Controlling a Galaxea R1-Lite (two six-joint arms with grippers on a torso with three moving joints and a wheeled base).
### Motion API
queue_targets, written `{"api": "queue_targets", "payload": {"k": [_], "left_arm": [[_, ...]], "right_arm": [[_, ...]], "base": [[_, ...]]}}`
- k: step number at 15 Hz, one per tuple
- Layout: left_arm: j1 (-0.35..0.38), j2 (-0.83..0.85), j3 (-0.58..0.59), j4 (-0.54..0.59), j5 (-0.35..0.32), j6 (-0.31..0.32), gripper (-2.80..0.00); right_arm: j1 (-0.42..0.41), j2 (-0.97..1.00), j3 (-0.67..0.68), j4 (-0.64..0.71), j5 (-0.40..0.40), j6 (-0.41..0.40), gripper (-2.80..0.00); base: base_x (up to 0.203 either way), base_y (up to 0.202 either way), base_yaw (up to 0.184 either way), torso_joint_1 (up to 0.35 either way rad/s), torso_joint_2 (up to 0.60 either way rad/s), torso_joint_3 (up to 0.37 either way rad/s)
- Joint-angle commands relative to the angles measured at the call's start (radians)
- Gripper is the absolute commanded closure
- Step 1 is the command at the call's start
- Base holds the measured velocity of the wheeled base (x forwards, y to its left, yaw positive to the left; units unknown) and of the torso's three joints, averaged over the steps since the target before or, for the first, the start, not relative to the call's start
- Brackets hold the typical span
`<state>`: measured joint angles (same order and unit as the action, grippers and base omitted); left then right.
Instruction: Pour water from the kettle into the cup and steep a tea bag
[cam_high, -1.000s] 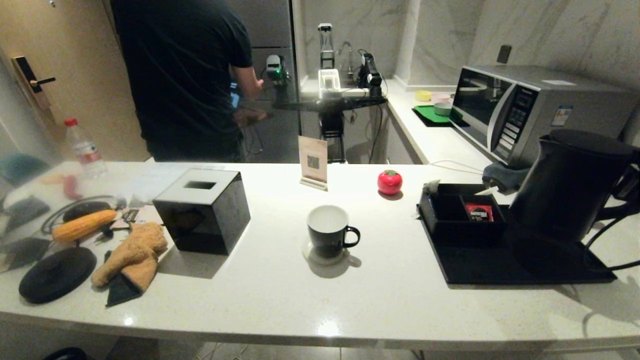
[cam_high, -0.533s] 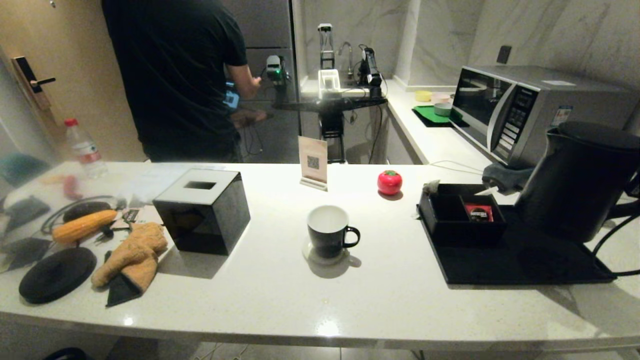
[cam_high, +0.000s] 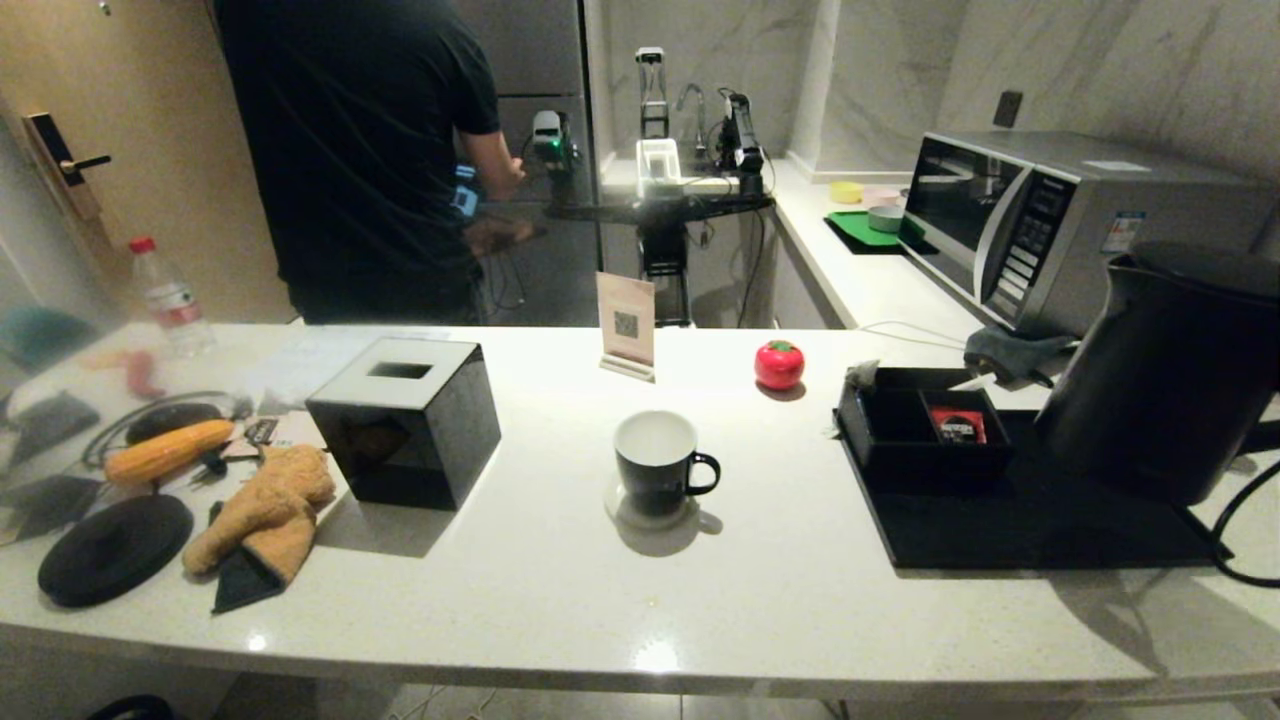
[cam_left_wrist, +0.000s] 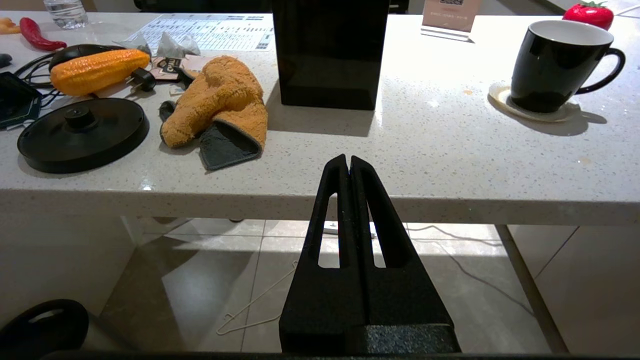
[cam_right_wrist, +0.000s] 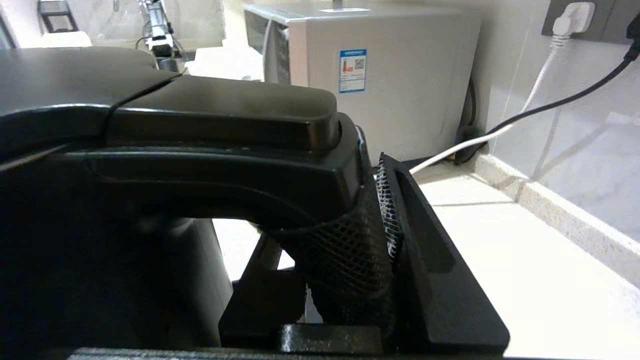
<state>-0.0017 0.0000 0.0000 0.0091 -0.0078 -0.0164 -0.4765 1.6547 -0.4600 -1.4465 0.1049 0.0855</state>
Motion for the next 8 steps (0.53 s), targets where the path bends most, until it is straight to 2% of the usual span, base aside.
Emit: {"api": "queue_targets", "payload": {"k": [1, 8], "left_arm": [[0.0, 0.0, 0.0, 0.0, 0.0, 0.0, 0.0], [0.0, 0.0, 0.0, 0.0, 0.0, 0.0, 0.0]], "right_arm": [[0.019, -0.072, 0.034, 0.014, 0.002, 0.002, 0.0], [0.179, -0.2, 0.088, 0.131, -0.005, -0.003, 0.0]], "base": [[0.0, 0.0, 0.0, 0.0, 0.0, 0.0], [0.0, 0.0, 0.0, 0.0, 0.0, 0.0]]}}
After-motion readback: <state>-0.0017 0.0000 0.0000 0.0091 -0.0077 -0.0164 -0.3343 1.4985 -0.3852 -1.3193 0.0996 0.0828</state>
